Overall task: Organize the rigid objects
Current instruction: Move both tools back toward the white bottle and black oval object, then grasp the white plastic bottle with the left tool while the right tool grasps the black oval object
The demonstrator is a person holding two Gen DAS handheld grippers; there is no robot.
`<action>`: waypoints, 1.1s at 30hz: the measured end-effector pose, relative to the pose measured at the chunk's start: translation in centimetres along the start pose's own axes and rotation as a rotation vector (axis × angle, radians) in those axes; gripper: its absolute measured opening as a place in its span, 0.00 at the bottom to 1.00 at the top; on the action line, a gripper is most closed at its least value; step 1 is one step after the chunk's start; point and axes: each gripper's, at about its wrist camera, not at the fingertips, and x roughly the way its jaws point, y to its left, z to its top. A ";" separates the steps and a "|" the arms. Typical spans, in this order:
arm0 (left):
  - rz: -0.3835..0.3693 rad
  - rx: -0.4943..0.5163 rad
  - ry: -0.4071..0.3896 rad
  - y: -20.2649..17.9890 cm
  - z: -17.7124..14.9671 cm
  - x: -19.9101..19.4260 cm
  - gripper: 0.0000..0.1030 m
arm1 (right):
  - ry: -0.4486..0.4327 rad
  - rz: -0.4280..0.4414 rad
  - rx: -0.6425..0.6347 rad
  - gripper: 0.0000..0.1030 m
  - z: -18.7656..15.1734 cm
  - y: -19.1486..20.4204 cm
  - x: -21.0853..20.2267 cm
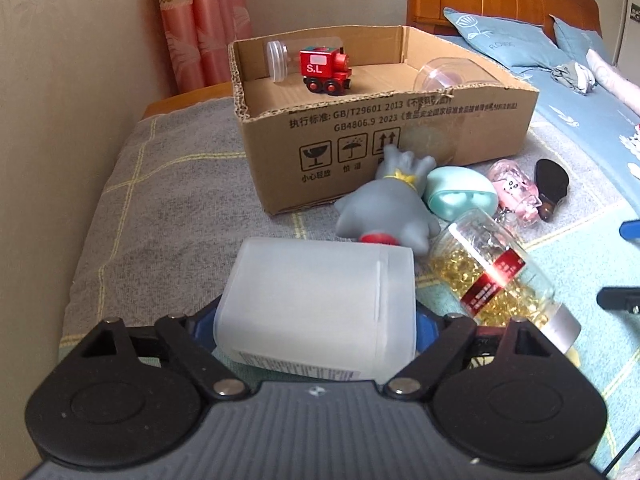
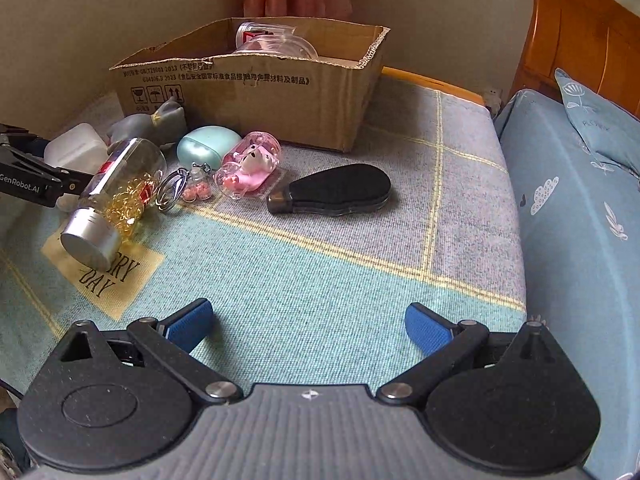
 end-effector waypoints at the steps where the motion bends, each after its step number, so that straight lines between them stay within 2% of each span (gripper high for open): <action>1: -0.003 -0.009 0.002 0.1 -0.1 0.0 0.85 | 0.004 0.006 -0.009 1.00 0.3 -0.2 0.2; 5: -0.023 -0.055 0.005 0.7 -0.3 0.0 0.84 | -0.002 0.047 -0.059 1.00 1.9 -1.3 1.6; 16: -0.021 -0.054 0.004 0.7 -0.3 0.1 0.84 | -0.043 0.143 -0.164 1.00 6.0 -2.9 5.2; 26: -0.009 -0.040 0.012 0.6 -0.3 -0.1 0.86 | -0.051 0.160 -0.212 0.99 6.6 -2.6 5.7; 29: -0.002 -0.033 0.014 0.5 -0.3 -0.2 0.86 | -0.051 0.165 -0.219 0.90 6.5 -2.2 5.2; 33: 0.005 -0.020 0.016 0.4 -0.3 -0.4 0.86 | -0.037 0.142 -0.201 0.90 5.8 -1.7 4.5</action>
